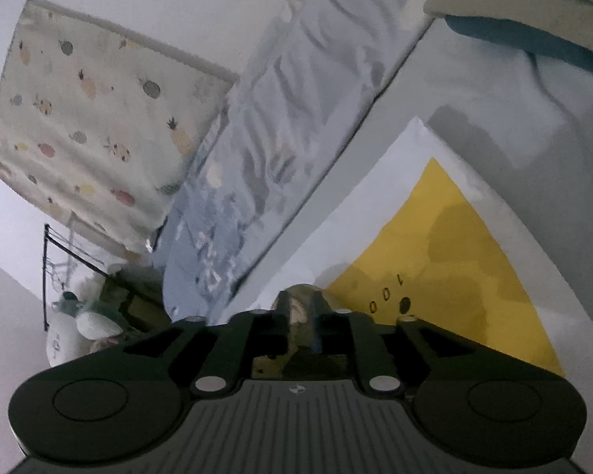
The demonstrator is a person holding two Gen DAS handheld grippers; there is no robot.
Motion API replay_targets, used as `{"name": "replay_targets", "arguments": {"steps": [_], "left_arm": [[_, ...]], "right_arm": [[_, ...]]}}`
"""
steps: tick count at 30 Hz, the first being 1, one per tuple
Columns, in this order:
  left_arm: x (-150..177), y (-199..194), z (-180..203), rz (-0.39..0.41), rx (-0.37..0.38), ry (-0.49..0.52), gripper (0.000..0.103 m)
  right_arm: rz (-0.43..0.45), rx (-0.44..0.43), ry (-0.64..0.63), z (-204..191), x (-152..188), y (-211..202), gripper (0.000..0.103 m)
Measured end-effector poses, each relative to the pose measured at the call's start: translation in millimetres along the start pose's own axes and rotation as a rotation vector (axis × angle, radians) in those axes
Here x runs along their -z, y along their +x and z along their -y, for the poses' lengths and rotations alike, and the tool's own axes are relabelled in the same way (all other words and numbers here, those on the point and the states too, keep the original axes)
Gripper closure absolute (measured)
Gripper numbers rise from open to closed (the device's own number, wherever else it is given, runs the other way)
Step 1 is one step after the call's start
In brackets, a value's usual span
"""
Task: Lace up shoes with both hands
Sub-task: 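Bring the left gripper to the lace at the eyelets while the right gripper holds the heel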
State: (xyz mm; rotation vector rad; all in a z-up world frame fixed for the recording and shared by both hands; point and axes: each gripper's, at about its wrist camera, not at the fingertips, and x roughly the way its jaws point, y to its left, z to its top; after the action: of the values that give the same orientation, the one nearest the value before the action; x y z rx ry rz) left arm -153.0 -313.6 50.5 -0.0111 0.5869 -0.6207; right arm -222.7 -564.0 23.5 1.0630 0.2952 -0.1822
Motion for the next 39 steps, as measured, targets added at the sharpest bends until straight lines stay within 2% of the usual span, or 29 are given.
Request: {"name": "replay_targets", "arguments": {"steps": [2, 12, 13, 15, 17, 22, 30, 33, 39], "left_arm": [[-0.3, 0.0, 0.9, 0.0, -0.001, 0.005, 0.093], [1.1, 0.6, 4.2, 0.005, -0.004, 0.009, 0.093], [1.3, 0.7, 4.7, 0.006, -0.005, 0.008, 0.093], [1.7, 0.7, 5.6, 0.007, -0.007, 0.003, 0.093], [1.8, 0.3, 5.9, 0.009, -0.009, -0.002, 0.093], [1.4, -0.1, 5.3, 0.011, -0.011, -0.022, 0.093], [2.3, -3.0, 3.8, 0.029, -0.023, -0.049, 0.093], [2.8, -3.2, 2.1, 0.029, -0.026, -0.056, 0.093], [1.7, -4.6, 0.8, 0.027, -0.026, -0.069, 0.093]], "right_arm": [[-0.003, -0.003, 0.0, -1.3, 1.8, 0.9, 0.073], [-0.038, 0.006, 0.02, -3.4, 13.3, 11.2, 0.074], [-0.041, 0.007, 0.022, -3.6, 14.4, 12.2, 0.075], [-0.04, 0.004, 0.025, -3.8, 16.1, 13.0, 0.088], [-0.035, -0.001, 0.026, -4.0, 17.4, 13.1, 0.097], [-0.019, -0.006, 0.019, -5.3, 20.3, 13.2, 0.101], [0.032, 0.072, -0.225, -32.5, 26.3, 7.4, 0.103], [0.056, 0.112, -0.249, -32.0, 22.6, 2.0, 0.103], [0.126, 0.225, -0.219, -16.5, 4.9, -13.3, 0.103]]}}
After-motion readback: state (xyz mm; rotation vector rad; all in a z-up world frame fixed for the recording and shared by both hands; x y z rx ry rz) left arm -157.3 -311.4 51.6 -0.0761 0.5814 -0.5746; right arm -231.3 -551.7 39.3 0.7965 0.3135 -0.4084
